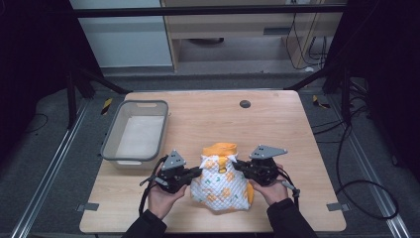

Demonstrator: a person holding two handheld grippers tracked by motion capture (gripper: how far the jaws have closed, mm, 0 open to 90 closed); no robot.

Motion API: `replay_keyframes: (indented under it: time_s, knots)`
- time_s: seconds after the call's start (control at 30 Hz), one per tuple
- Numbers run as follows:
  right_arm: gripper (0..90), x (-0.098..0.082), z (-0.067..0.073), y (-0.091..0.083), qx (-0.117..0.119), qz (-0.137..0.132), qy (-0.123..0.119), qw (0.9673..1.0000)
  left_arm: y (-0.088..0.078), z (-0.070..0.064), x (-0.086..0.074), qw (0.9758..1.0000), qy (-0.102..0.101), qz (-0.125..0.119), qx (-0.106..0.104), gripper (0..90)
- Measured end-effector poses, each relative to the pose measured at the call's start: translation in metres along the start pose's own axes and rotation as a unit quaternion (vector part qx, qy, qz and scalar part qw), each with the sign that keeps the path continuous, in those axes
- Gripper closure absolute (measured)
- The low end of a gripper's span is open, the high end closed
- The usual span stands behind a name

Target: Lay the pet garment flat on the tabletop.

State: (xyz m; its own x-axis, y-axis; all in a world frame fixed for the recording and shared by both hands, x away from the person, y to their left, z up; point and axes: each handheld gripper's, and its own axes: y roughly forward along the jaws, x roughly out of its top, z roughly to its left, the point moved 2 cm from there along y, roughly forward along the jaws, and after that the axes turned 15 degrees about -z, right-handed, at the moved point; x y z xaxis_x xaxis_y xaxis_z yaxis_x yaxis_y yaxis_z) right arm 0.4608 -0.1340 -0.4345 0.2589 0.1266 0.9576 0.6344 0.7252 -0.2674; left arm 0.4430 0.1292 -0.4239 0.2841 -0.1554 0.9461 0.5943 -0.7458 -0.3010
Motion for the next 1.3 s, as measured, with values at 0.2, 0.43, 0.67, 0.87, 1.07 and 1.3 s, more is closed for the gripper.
replay_keyframes:
  time_s: [0.2, 0.43, 0.67, 0.87, 1.07, 1.3]
  knots:
    - [85.6, 0.027, 0.004, -0.01, -0.011, -0.045, -0.008, 0.9989, -0.009, -0.007, 0.031, 0.9987, 0.037, -0.034, 0.014, 87.7]
    - [82.3, 0.046, -0.017, 0.024, -0.094, -0.098, -0.02, 0.9906, 0.017, 0.016, 0.051, 0.9958, 0.034, -0.056, 0.064, 86.1]
    - [70.8, 0.032, -0.042, 0.047, -0.151, -0.067, -0.025, 0.986, 0.033, 0.052, 0.042, 0.9899, -0.009, -0.062, 0.127, 52.9]
    - [62.2, 0.028, -0.043, 0.019, -0.132, -0.059, -0.029, 0.989, 0.007, 0.054, 0.028, 0.9912, 0.002, -0.052, 0.121, 46.0]
    - [56.6, 0.013, -0.038, -0.01, -0.107, -0.04, -0.023, 0.9931, -0.012, 0.053, 0.003, 0.9929, 0.01, -0.025, 0.116, 43.2]
    - [53.5, -0.012, -0.03, -0.023, -0.078, -0.016, -0.018, 0.9967, -0.014, 0.051, -0.023, 0.9935, 0.011, 0.002, 0.114, 42.0]
